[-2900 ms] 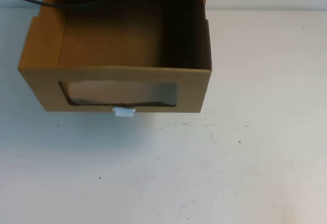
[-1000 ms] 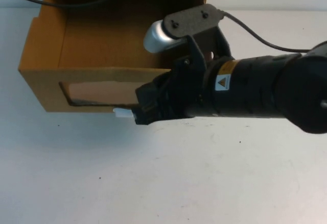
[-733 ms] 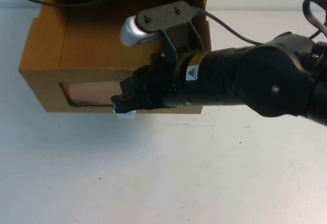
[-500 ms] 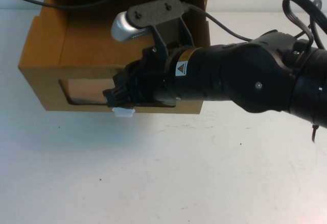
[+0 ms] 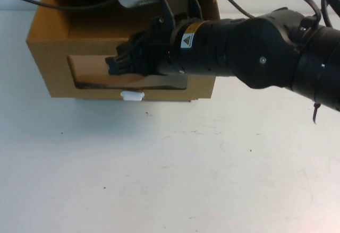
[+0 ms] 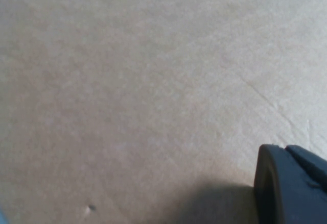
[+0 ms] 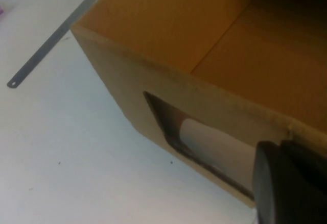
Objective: Close the shoe box
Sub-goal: Close the shoe box with your right arm
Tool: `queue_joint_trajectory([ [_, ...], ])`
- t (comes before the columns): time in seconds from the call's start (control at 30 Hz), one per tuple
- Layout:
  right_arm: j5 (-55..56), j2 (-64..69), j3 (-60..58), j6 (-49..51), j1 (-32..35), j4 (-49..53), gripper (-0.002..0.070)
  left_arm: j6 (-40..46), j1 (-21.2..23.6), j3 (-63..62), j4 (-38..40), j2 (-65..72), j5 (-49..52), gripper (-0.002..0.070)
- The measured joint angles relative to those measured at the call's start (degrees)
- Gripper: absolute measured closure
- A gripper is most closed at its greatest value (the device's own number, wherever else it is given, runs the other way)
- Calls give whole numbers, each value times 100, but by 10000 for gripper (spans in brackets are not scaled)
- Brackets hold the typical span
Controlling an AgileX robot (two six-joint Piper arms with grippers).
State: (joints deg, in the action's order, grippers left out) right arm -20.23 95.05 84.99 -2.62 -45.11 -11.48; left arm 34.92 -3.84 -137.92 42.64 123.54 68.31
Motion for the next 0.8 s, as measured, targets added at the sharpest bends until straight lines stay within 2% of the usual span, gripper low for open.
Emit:
queue_joint_trajectory([
  [0.8, 151, 1398, 1629, 0, 717, -44, 687, 0, 0, 0, 0, 0, 0, 680],
])
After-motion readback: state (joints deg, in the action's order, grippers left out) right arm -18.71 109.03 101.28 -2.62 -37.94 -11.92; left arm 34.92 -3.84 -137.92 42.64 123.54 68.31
